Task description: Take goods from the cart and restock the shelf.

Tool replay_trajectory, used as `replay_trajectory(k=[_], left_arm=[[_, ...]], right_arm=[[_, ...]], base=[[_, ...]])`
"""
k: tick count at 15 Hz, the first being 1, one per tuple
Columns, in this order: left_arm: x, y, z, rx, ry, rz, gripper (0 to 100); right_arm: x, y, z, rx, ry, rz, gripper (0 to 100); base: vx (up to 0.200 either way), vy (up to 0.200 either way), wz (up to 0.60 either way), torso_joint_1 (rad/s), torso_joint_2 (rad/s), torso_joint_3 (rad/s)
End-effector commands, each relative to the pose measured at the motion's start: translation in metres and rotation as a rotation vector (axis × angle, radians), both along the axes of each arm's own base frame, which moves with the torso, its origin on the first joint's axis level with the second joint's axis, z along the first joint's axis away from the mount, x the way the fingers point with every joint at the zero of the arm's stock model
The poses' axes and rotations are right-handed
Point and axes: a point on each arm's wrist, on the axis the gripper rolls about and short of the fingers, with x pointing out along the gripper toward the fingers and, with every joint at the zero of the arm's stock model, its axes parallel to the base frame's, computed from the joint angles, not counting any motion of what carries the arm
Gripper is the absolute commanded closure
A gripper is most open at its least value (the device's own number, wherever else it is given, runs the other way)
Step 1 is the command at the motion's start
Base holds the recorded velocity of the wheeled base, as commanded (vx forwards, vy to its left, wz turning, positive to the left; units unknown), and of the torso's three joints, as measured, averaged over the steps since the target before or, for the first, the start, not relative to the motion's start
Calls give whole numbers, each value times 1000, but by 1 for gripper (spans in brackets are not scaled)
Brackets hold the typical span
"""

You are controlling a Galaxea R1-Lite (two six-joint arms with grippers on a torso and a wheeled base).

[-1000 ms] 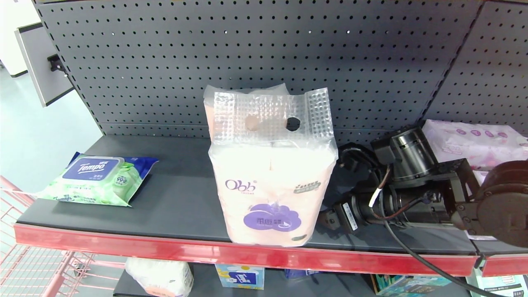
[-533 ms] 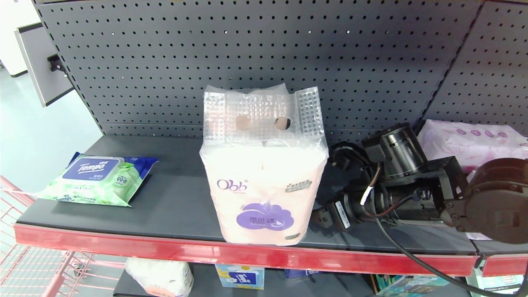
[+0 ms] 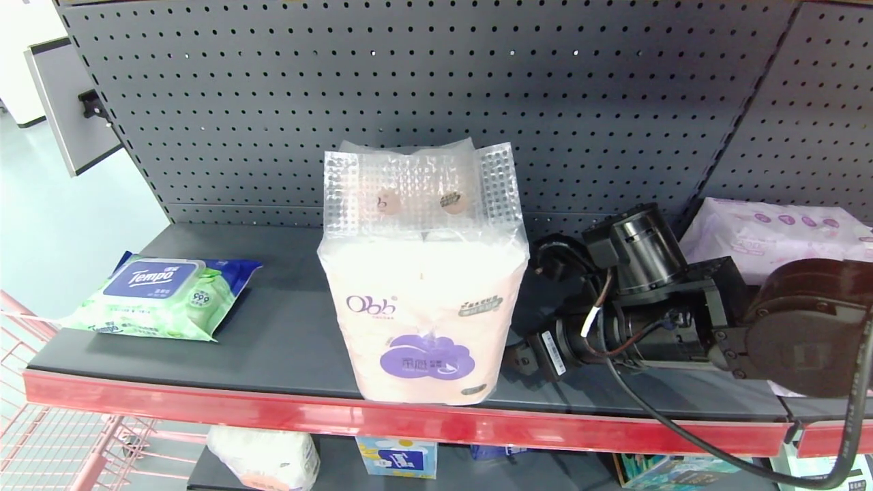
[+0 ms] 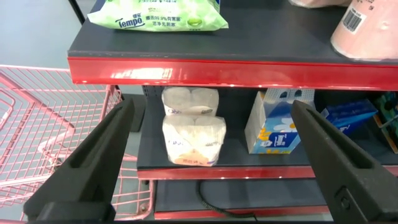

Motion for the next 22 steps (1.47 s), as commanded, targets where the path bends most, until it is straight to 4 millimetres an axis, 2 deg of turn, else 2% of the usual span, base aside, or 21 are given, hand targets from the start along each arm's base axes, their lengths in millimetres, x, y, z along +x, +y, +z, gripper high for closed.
replay_trajectory(k=[1,10,19,22], left_arm=[[0,0,0,0,0,1,0],[0,0,1,-1,-3,-1,0],[0,0,0,1,0,-1,0],[0,0,0,1,0,-1,0]], right_arm=[[1,1,-2,-5,5,2,0],[0,9,-3,-4,3,23,0],[-4,-3,7,14,-17,-44,0],[-15,-12,5,4,-8,-44,0]], base=[[0,0,0,0,0,0],[0,0,0,0,0,0],[0,0,0,0,0,0],[0,0,0,0,0,0]])
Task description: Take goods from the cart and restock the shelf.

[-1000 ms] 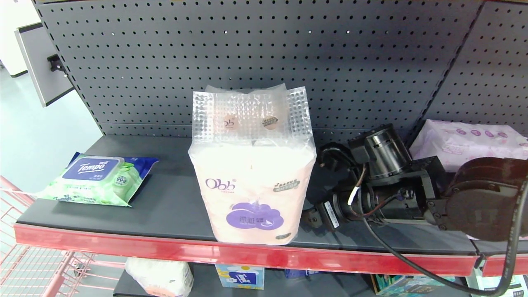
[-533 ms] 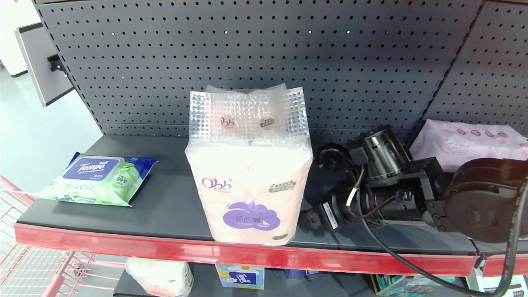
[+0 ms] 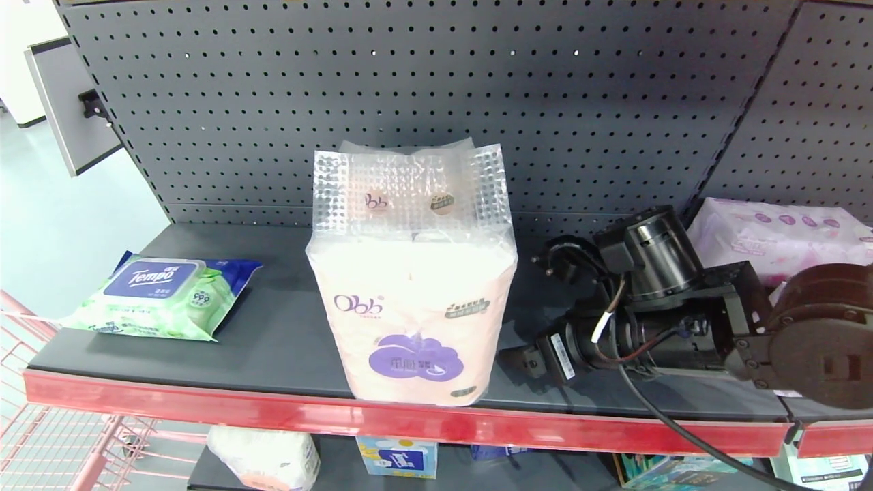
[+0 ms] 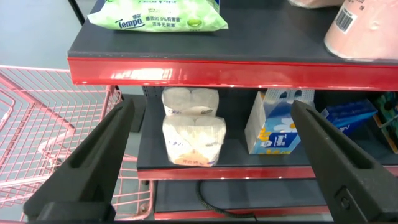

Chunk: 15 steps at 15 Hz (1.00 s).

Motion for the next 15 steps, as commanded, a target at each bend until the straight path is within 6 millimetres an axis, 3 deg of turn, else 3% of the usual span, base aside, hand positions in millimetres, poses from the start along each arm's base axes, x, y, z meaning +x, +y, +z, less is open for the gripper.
replay_trajectory(k=[1,15], left_arm=[[0,0,0,0,0,0,0],[0,0,0,0,0,0,0]], right_arm=[[-10,-8,2,1,-3,0,0],[-9,15,-1,1,1,59,0]], base=[[0,0,0,0,0,0],[0,0,0,0,0,0]])
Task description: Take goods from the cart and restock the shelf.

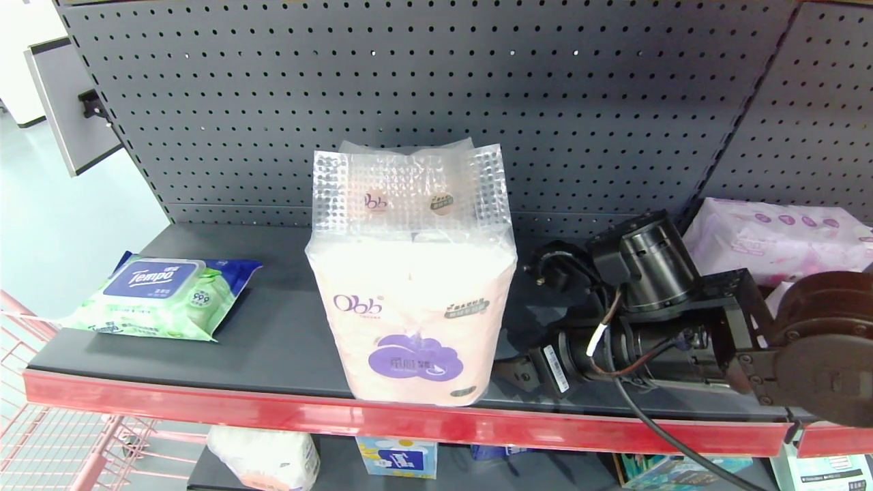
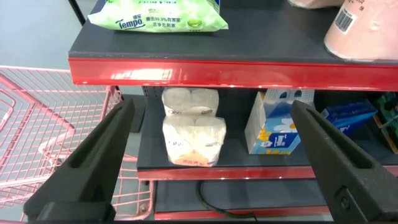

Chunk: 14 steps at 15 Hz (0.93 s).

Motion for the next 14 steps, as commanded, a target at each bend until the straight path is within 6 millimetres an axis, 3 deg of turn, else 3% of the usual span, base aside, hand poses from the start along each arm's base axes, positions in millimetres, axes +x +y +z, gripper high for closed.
replay_trajectory(k=[1,14], left_arm=[[0,0,0,0,1,2,0],[0,0,1,-1,-2,10,0]], right_arm=[[0,5,-2,-4,5,12,0],[3,12,-4,-5,4,22,0]], base=[[0,0,0,0,0,0],[0,0,0,0,0,0]])
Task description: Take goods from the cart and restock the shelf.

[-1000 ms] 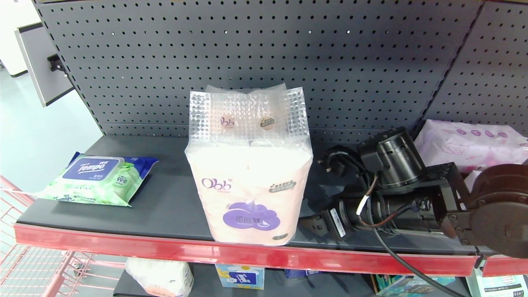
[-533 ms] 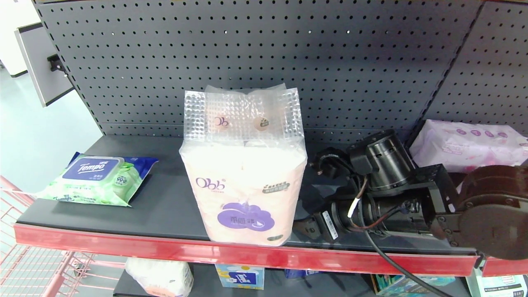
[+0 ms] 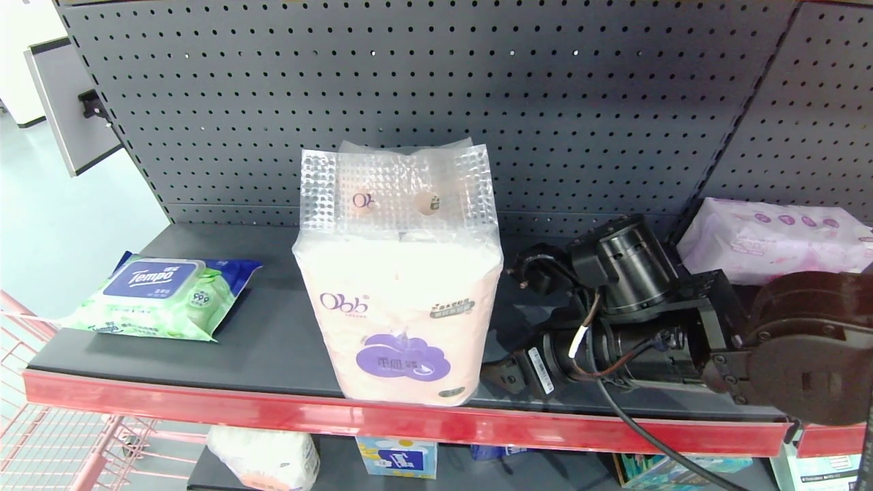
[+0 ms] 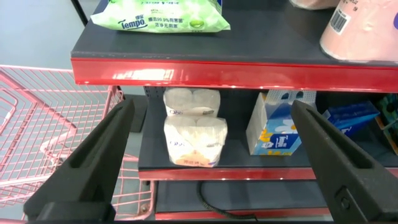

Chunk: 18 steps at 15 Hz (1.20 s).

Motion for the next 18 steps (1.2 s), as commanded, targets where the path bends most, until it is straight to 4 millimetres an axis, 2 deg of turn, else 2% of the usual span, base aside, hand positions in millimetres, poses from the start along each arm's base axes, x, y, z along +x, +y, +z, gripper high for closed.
replay_trajectory(k=[1,7,9,11,15,18], left_arm=[[0,0,0,-1,-1,1,0],[-1,0,3,-1,-10,8,0],[-1,0,3,-1,-10,8,0],[-1,0,2,0,-5,4,0],[1,0,-1,3,7,-3,0],[2,-1,-4,8,17,-17,0]], right_arm=[[0,0,0,0,0,0,0],[0,1,-1,-3,2,0,0],[-3,-4,5,8,-9,-5,0],[-13,-15,14,25,-31,-12,0],[-39,-50,34,67,-103,-50,0],[-76,-90,58,109,-235,-147,0]], base=[[0,0,0,0,0,0],[0,0,0,0,0,0],[0,0,0,0,0,0],[0,0,0,0,0,0],[0,0,0,0,0,0],[0,0,0,0,0,0]])
